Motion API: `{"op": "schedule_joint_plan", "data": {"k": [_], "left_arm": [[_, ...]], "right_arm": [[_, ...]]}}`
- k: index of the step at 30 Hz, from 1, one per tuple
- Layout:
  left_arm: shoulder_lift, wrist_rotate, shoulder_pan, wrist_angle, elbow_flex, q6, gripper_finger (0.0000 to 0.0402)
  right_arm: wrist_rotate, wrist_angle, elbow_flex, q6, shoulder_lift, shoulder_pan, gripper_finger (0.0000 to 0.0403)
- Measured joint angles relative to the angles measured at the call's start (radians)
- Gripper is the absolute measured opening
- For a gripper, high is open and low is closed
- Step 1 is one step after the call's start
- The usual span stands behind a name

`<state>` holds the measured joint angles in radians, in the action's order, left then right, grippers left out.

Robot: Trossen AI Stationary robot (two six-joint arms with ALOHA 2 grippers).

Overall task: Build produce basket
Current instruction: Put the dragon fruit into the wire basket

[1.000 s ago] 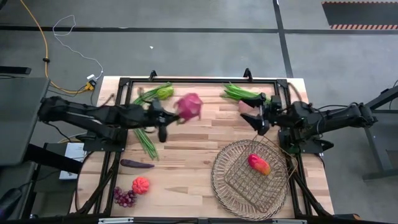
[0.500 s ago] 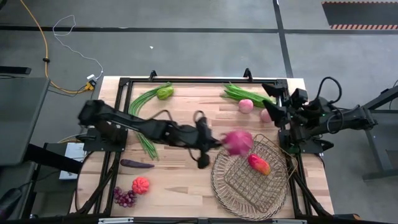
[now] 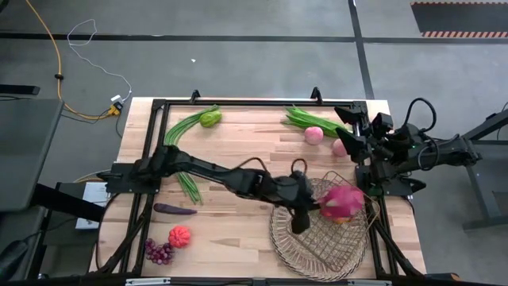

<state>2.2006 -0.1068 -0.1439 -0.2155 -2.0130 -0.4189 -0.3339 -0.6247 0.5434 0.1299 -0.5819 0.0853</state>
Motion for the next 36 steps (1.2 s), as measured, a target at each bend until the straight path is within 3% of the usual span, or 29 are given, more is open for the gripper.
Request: {"op": "schedule_joint_plan", "data": {"k": [12,17,24,36], "left_arm": [[0.083,0.07,-0.035,-0.036,-0.016,-0.312,0.0],[0.083,0.02,-0.033,-0.049,-0.017,-0.337,0.0],[0.099,0.032,-0.034,-0.104,-0.017,-0.365,0.001],[0.12,0.031,-0.026,-0.102,-0.016,-0.355,0.0074]], "right_arm": [[-0.04,0.008,0.0,0.0,0.0,0.0,0.0385],[-0.049,0.015,0.0,0.0,0.0,0.0,0.0385],[-0.048,0.015,0.0,0.001,0.0,0.0,0.0385],[-0.048,0.026,0.0,0.0,-0.001,0.0,0.0385]]}}
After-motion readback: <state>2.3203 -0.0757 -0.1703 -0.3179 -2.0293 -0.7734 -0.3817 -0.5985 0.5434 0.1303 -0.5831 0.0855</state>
